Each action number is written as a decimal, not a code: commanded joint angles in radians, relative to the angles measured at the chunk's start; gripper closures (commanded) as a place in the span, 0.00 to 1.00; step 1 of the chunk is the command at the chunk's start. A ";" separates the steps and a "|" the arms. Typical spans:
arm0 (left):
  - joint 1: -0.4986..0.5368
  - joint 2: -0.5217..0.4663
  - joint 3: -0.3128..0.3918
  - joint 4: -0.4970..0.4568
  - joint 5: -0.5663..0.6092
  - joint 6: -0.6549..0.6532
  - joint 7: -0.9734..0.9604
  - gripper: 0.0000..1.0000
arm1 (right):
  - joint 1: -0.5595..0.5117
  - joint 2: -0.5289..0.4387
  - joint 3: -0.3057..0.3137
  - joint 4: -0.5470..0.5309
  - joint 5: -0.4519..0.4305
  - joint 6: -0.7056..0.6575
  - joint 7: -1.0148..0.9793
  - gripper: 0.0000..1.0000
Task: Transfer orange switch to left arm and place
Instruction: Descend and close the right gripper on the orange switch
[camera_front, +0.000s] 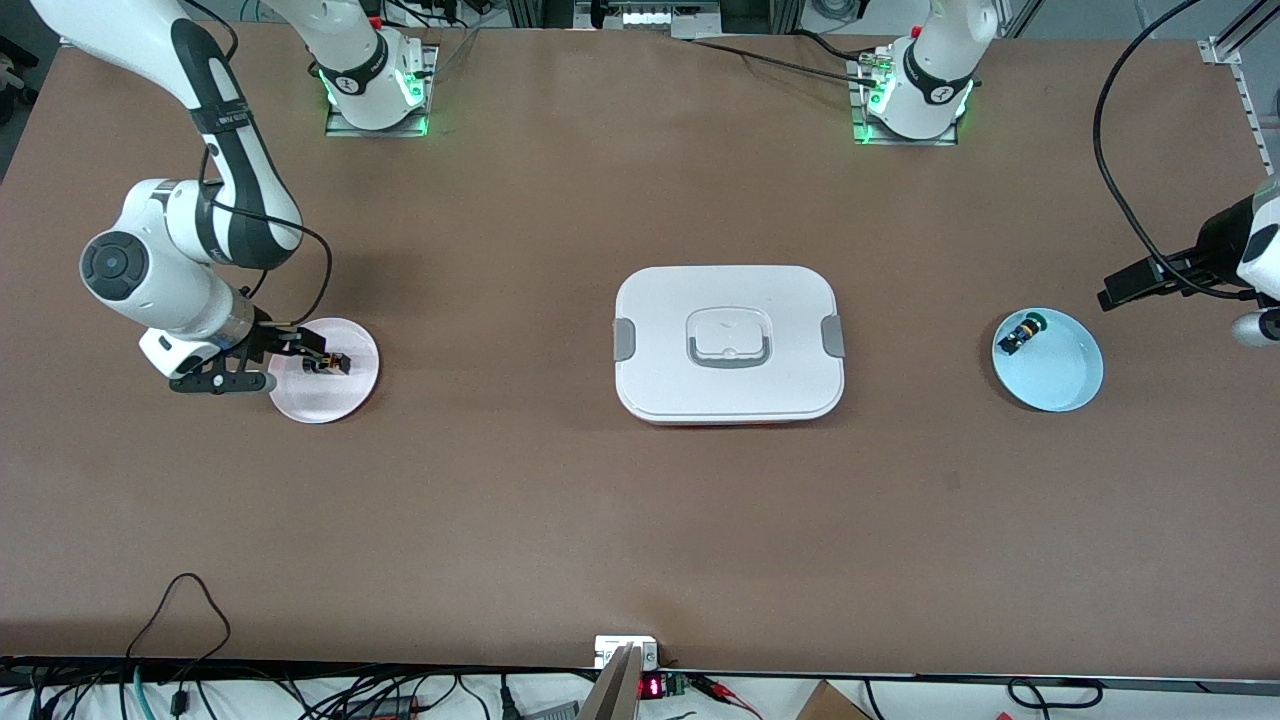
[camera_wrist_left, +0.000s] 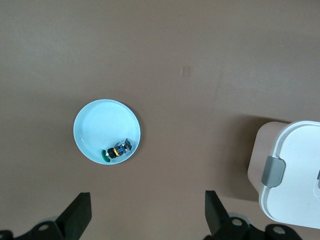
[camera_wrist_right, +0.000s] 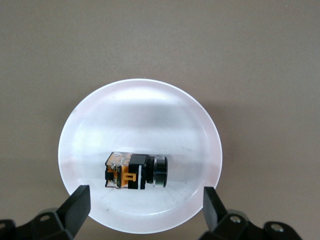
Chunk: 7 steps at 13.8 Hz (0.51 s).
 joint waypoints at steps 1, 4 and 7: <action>0.005 0.002 -0.003 0.009 -0.003 -0.014 0.014 0.00 | 0.014 0.037 0.002 -0.007 0.040 0.054 0.003 0.00; 0.003 0.002 -0.003 0.009 -0.003 -0.014 0.014 0.00 | 0.022 0.054 0.002 -0.001 0.043 0.065 0.009 0.00; 0.005 0.002 -0.003 0.014 -0.004 -0.023 0.012 0.00 | 0.023 0.076 0.002 0.010 0.046 0.074 0.009 0.00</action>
